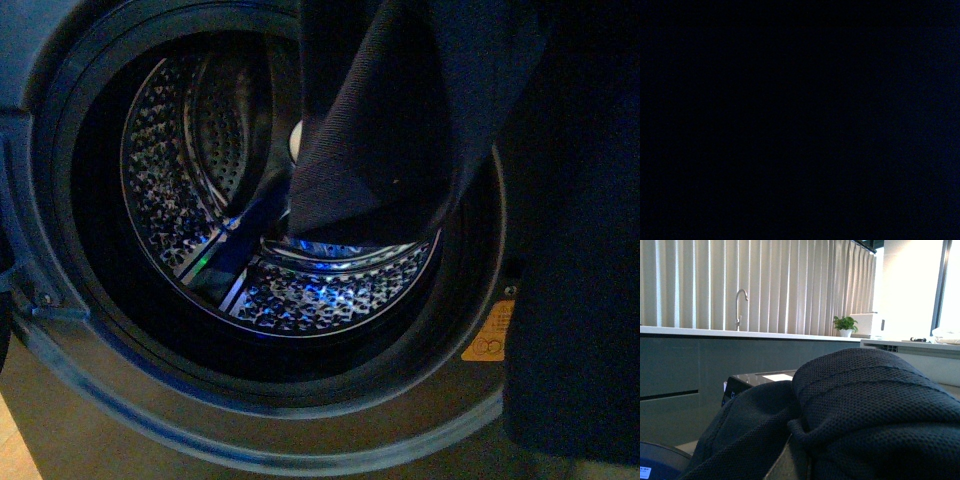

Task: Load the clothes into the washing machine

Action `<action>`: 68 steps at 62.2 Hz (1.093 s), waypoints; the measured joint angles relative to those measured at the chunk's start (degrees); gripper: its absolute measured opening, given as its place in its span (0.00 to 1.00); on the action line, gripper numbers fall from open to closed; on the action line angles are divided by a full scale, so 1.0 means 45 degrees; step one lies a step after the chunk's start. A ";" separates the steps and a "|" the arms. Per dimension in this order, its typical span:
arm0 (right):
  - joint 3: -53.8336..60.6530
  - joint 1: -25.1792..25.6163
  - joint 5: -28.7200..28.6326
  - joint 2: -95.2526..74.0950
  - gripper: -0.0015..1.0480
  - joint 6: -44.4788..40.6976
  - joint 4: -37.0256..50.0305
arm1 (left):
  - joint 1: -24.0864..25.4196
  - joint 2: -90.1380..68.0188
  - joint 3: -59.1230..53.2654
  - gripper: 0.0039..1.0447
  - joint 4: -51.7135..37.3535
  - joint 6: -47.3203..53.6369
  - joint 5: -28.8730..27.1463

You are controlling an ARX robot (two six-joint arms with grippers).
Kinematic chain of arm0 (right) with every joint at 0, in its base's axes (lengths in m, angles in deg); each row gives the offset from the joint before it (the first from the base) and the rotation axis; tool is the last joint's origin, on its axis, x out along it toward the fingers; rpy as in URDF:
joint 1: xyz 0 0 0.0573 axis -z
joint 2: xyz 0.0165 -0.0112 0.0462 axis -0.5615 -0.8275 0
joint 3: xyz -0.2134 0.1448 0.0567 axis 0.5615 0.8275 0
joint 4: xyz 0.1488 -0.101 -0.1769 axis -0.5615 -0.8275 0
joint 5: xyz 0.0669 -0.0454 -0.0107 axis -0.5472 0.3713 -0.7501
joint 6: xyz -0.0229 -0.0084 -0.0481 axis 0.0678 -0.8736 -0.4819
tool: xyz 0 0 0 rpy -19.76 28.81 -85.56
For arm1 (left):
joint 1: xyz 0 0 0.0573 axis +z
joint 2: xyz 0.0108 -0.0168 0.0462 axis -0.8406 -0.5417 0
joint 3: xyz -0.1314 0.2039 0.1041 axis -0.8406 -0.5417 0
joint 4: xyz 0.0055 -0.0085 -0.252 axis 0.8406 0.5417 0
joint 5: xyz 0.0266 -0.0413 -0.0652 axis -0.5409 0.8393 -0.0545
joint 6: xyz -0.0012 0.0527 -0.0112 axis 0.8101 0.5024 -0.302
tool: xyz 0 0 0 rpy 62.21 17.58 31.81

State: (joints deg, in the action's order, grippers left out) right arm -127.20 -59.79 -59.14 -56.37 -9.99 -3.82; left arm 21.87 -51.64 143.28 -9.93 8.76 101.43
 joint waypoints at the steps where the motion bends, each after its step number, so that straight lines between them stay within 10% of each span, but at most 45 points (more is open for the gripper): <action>1: 0.0000 0.0000 0.0000 0.0000 0.08 -0.0005 0.0000 | -0.0039 -0.0019 0.0034 0.94 0.0015 0.0005 -0.0155; 43: 0.0000 0.0000 0.0049 0.0068 0.08 -0.0019 0.0034 | -0.2769 -0.0763 0.0695 0.94 -0.1370 0.1982 -0.6912; 55: 0.0000 0.0000 0.0044 0.0068 0.08 -0.0029 0.0039 | -0.2331 -0.0942 0.0835 0.62 -0.2395 0.1870 -0.8777; 68: 0.0000 -0.0005 0.0034 0.0068 0.37 -0.0029 0.0039 | -0.1758 -0.0908 0.0743 0.33 -0.2749 0.1627 -0.9000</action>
State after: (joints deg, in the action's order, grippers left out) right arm -127.20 -59.81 -58.99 -56.07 -10.13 -3.65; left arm 13.96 -55.72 146.63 -22.30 16.08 60.93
